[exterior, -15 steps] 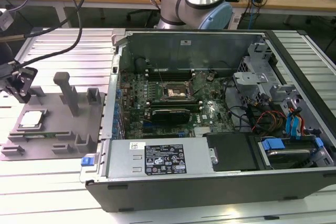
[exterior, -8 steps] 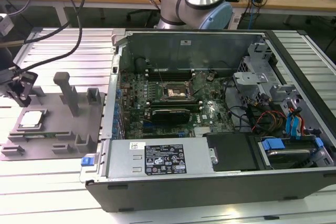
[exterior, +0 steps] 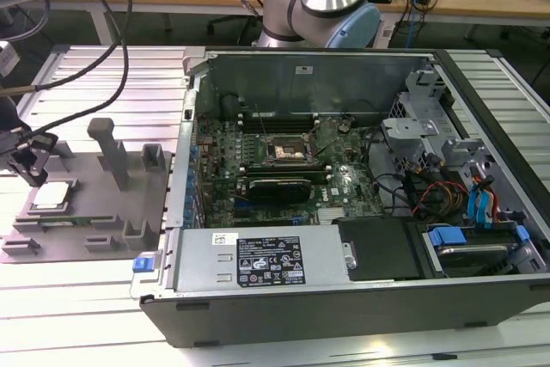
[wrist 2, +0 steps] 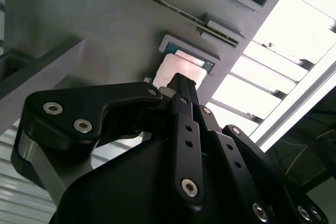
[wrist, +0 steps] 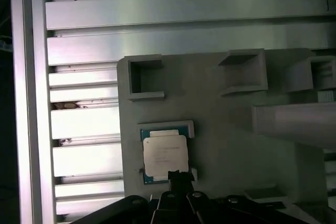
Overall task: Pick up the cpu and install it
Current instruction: 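Pick up the cpu and move it towards the insertion slot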
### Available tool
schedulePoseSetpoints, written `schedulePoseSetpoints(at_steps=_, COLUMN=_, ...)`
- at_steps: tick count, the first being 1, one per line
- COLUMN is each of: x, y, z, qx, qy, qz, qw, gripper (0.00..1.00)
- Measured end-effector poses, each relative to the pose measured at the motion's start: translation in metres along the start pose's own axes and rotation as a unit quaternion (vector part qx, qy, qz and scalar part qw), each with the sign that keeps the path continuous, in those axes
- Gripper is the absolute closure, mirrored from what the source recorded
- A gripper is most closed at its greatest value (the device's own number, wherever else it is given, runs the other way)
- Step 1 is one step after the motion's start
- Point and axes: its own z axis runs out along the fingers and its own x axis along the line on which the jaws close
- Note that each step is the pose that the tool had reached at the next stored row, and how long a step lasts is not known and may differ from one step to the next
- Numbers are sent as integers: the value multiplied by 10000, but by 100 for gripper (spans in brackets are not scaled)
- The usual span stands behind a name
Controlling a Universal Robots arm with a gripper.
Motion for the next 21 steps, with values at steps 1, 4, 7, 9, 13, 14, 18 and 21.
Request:
schedulePoseSetpoints(at_steps=1, x=5, y=-2, z=36, qx=-1, qy=2, qz=-39, qw=10000, gripper=89)
schedulePoseSetpoints(at_steps=4, x=15, y=-4, z=96, qx=-3, qy=6, qz=-105, qw=9999, gripper=89)
schedulePoseSetpoints(at_steps=7, x=27, y=-9, z=161, qx=-3, qy=6, qz=-112, qw=9999, gripper=89)
schedulePoseSetpoints(at_steps=9, x=28, y=-10, z=188, qx=-3, qy=6, qz=-110, qw=9999, gripper=89)
schedulePoseSetpoints(at_steps=13, x=37, y=-12, z=240, qx=-4, qy=6, qz=-106, qw=9999, gripper=89)
schedulePoseSetpoints(at_steps=14, x=42, y=-11, z=250, qx=-10, qy=6, qz=-108, qw=9999, gripper=89)
schedulePoseSetpoints(at_steps=18, x=62, y=-9, z=274, qx=-12, qy=7, qz=-130, qw=9999, gripper=89)
schedulePoseSetpoints(at_steps=21, x=63, y=-9, z=274, qx=-12, qy=7, qz=-139, qw=9999, gripper=89)
